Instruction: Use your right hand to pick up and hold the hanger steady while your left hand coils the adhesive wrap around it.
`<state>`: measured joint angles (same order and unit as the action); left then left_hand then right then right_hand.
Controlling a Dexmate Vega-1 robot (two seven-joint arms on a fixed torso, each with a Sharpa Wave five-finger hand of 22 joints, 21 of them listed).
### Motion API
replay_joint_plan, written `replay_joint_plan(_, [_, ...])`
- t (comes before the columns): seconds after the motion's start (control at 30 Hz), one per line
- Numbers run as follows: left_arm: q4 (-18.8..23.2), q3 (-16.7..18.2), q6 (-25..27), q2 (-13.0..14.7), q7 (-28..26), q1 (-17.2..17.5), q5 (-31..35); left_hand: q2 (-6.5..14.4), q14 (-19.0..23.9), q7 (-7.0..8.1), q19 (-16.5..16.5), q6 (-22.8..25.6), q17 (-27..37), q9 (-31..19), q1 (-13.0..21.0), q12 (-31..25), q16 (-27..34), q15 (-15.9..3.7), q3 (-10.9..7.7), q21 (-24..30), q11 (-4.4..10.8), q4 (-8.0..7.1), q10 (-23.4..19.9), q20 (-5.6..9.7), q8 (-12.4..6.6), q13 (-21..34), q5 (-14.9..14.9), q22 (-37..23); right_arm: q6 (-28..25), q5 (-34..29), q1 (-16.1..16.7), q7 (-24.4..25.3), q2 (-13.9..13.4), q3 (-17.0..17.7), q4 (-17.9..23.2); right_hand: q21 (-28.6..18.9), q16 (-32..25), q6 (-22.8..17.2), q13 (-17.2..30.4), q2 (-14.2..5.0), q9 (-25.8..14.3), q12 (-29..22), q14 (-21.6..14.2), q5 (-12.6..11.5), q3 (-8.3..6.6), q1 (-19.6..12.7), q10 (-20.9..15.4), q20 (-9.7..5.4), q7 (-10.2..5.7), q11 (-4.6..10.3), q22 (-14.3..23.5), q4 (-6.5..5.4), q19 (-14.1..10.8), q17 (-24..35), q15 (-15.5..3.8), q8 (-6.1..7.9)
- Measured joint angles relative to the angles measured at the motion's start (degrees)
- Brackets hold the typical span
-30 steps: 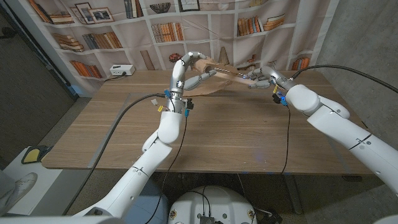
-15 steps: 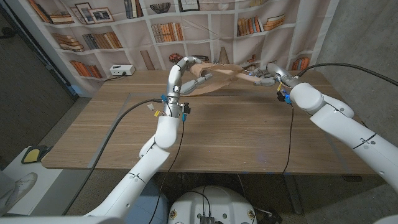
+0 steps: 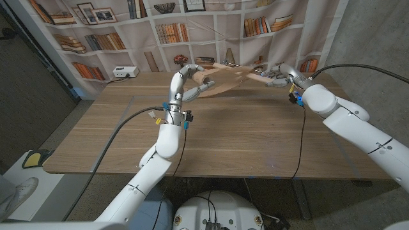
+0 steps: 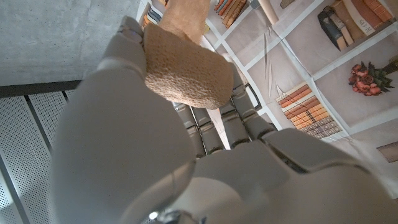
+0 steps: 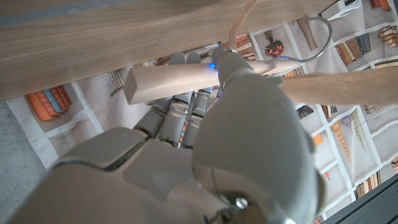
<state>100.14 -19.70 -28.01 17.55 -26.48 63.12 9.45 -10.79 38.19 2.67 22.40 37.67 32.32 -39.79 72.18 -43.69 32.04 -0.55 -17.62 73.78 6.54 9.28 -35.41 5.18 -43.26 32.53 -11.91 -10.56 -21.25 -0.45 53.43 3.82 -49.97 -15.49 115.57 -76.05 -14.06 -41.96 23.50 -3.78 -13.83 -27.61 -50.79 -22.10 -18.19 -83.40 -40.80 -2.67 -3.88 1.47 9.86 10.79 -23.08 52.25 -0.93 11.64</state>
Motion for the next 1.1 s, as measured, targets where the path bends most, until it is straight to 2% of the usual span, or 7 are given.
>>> replay_joint_plan(0.4, [1.8, 1.0, 2.5, 0.1, -1.0, 3.2, -0.1, -0.2, 0.0, 0.0, -0.1, 0.0, 0.0, 0.0, 0.2, 0.0, -0.1, 0.0, 0.0, 0.0, 0.0, 0.0, 0.0, -0.09, 0.0, -0.1, 0.0, 0.2, 0.8, 1.6, 1.5, 0.9, -0.5, 2.0, 0.8, 0.0, -0.2, 0.0, 0.0, -0.02, 0.0, 0.2, 0.0, 0.0, 0.0, 0.0, 0.0, 0.0, 0.0, 0.0, 0.0, 0.0, 0.0, 0.0, 0.0, 0.0])
replay_joint_plan(0.8, [2.6, 2.1, 3.7, -0.4, -1.7, 5.3, -0.1, 0.0, 0.0, 0.0, -0.1, 0.0, 0.0, 0.0, 0.0, 0.0, 0.2, 0.0, 0.01, 0.0, 0.01, -0.01, 0.0, -0.1, 0.0, -0.2, 0.0, 0.2, 4.6, 4.9, 2.2, 0.6, -0.5, 2.9, 0.8, -0.2, -0.1, 0.0, 0.2, -0.09, 0.0, 0.4, -0.1, 0.0, 0.0, 0.1, 0.0, 0.0, 0.0, 0.01, 0.0, 0.0, 0.0, 0.0, 0.13, 0.0])
replay_joint_plan(0.83, [2.6, 2.2, 4.8, -0.4, -2.7, 5.5, -0.2, 0.0, 0.0, 0.0, -0.1, 0.0, 0.0, 0.0, 0.0, 0.0, 0.2, 0.0, 0.01, 0.0, 0.01, -0.01, 0.0, -0.1, 0.0, -0.2, 0.0, 0.2, 5.0, 5.3, 3.2, 0.5, -0.1, 4.4, 0.6, -0.2, -0.1, 0.0, 0.2, -0.09, 0.0, 0.5, -0.1, 0.0, 0.0, 0.1, 0.0, 0.0, 0.0, 0.01, 0.0, 0.0, 0.0, 0.0, 0.14, 0.0])
replay_joint_plan(1.1, [2.2, 2.9, 5.3, -0.5, -3.5, 6.0, -0.1, 0.0, 0.0, 0.0, -0.1, 0.0, 0.0, 0.0, 0.0, -0.4, 0.2, 0.0, 0.01, 0.0, 0.01, -0.01, 0.0, -0.13, 0.0, -0.1, 0.0, 0.2, 7.6, 7.2, 4.2, 0.0, -0.1, 5.7, 0.9, -0.2, -0.1, 0.0, 0.2, -0.09, 0.0, 0.4, -0.1, 0.2, 0.0, 0.1, 0.0, 0.0, 0.0, 0.01, 0.0, 0.0, 0.0, 0.0, 0.14, 0.0])
